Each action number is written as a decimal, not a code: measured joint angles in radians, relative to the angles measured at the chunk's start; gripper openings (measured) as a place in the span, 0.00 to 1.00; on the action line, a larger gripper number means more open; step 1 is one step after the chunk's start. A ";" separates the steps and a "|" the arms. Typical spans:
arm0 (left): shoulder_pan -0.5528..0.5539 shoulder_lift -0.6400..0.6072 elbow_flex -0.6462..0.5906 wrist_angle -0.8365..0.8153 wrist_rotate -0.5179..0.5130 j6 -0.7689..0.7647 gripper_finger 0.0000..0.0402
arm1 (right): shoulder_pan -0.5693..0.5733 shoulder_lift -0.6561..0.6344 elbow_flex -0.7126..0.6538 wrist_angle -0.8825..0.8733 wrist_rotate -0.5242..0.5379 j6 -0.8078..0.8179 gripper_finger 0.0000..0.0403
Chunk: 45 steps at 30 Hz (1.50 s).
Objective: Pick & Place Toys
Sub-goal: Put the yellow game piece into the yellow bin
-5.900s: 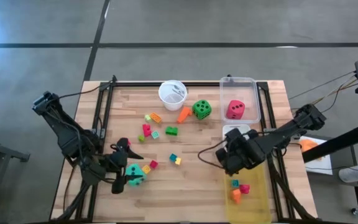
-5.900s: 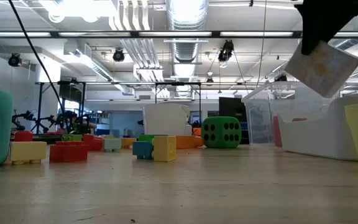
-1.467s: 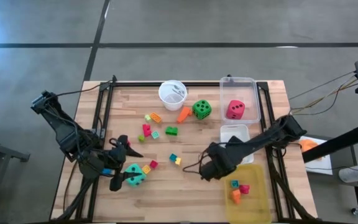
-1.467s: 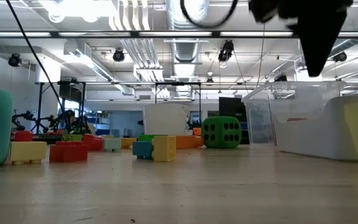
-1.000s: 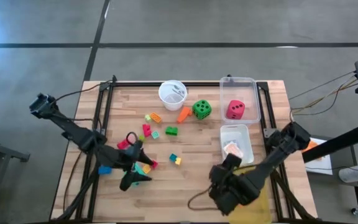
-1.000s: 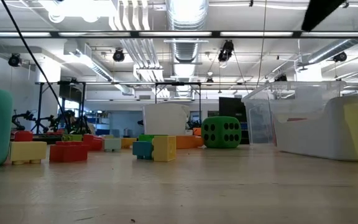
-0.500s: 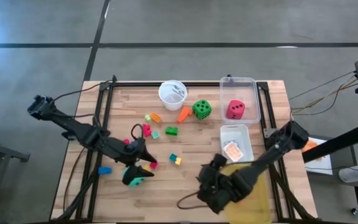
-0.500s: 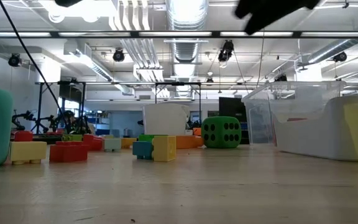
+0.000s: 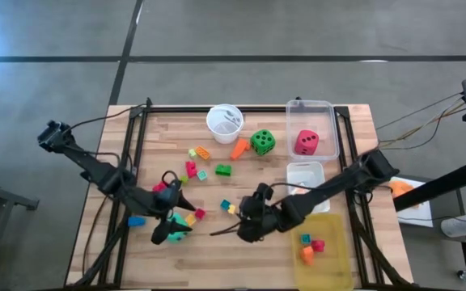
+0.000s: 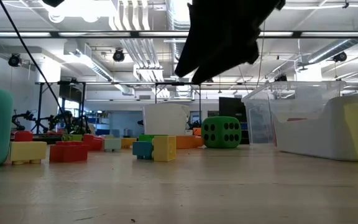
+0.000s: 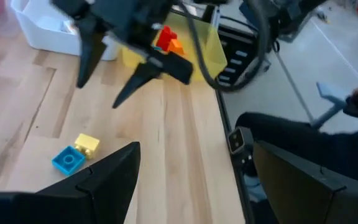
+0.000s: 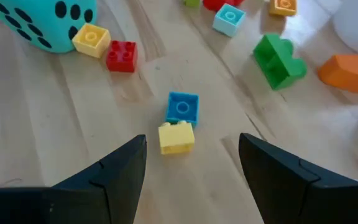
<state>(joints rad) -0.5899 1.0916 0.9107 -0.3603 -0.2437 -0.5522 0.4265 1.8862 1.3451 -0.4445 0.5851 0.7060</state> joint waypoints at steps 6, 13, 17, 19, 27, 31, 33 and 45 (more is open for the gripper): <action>0.000 -0.063 0.005 -0.065 -0.003 -0.021 0.78 | -0.033 0.000 -0.105 0.249 -0.021 -0.178 0.62; 0.000 -0.157 0.001 -0.169 -0.088 -0.010 0.78 | -0.047 0.007 -0.133 0.304 -0.021 -0.266 0.62; 0.000 -0.161 0.000 -0.196 -0.160 -0.005 0.78 | -0.067 0.059 -0.097 0.302 -0.052 -0.293 0.62; 0.000 -0.160 0.000 -0.196 -0.164 -0.005 0.78 | -0.073 0.095 -0.061 0.278 -0.062 -0.306 0.62; 0.000 -0.159 -0.002 -0.231 -0.153 -0.065 0.78 | -0.072 0.157 0.035 0.131 -0.064 -0.264 0.62; -0.001 -0.158 -0.002 -0.232 -0.153 -0.073 0.78 | -0.072 0.160 0.037 0.142 -0.073 -0.256 0.62; -0.001 -0.158 -0.002 -0.232 -0.153 -0.073 0.78 | -0.075 0.162 0.032 0.143 -0.094 -0.250 0.62; -0.001 -0.158 -0.002 -0.231 -0.153 -0.080 0.78 | -0.082 0.224 0.029 0.146 -0.118 -0.236 0.62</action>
<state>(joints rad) -0.5911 0.9340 0.9085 -0.5915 -0.3968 -0.6323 0.3444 2.1101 1.3743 -0.2989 0.4672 0.4705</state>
